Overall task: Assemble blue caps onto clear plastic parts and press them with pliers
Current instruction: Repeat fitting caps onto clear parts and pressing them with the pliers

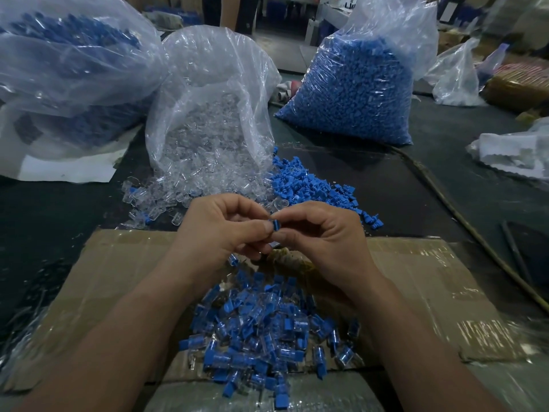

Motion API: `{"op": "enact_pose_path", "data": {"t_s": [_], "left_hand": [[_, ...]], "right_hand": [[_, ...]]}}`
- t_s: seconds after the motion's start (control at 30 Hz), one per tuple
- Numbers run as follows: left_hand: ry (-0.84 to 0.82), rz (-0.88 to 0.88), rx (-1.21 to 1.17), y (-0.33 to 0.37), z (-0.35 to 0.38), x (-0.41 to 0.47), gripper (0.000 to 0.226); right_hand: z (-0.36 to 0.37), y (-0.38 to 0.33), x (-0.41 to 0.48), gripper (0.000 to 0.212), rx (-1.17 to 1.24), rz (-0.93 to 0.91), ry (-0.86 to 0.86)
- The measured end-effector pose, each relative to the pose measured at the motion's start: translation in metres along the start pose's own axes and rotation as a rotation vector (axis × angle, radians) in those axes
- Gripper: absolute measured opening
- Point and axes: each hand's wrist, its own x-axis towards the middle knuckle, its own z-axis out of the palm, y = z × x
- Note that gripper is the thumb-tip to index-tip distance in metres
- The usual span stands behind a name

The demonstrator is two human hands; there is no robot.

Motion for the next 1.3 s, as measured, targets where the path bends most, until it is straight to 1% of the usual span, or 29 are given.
{"op": "enact_pose_path", "data": {"t_s": [0.1,0.3,0.47,0.63,0.7,0.77,0.83,0.9,1.0,1.1,1.17,1.23,1.3], "left_hand": [[-0.043,-0.029,-0.031,0.0,-0.002,0.001,0.01],[-0.062,-0.036,-0.035,-0.001,-0.003,0.002,0.014],[-0.064,-0.034,-0.013,0.001,-0.002,0.001,0.005],[-0.049,-0.03,0.023,0.0,-0.002,0.002,0.006],[-0.04,-0.024,0.045,-0.001,-0.002,0.003,0.011],[-0.04,-0.021,0.052,-0.002,-0.002,0.003,0.011],[-0.038,-0.014,0.047,-0.003,-0.002,0.003,0.007],[-0.02,-0.003,0.034,-0.004,-0.003,0.003,0.005],[0.021,0.013,0.017,-0.004,-0.005,0.005,0.007],[0.049,0.02,0.009,-0.005,-0.007,0.007,0.014],[0.045,0.016,0.01,-0.005,-0.007,0.007,0.013],[0.047,0.013,0.013,-0.006,-0.008,0.008,0.013],[0.053,0.013,0.009,-0.006,-0.008,0.008,0.012]], "right_hand": [[-0.002,0.002,0.0,0.027,-0.045,-0.026,0.029],[-0.004,0.003,0.0,0.028,-0.093,-0.055,0.027],[-0.004,0.002,0.001,0.028,-0.092,-0.081,0.01],[-0.002,0.003,0.001,0.029,-0.14,-0.134,-0.005],[-0.002,0.004,0.001,0.029,-0.147,-0.131,-0.003],[-0.002,0.003,0.0,0.028,-0.138,-0.111,-0.008],[-0.003,0.002,0.0,0.029,-0.127,-0.063,-0.027],[-0.009,0.002,0.001,0.029,-0.15,0.054,-0.04],[-0.025,0.004,0.004,0.025,-0.287,0.26,-0.052],[-0.044,0.006,0.005,0.025,-0.446,0.4,-0.149],[-0.053,0.006,0.005,0.035,-0.534,0.486,-0.254],[-0.056,0.005,0.003,0.048,-0.564,0.59,-0.355],[-0.053,0.004,0.001,0.063,-0.591,0.649,-0.456]]}}
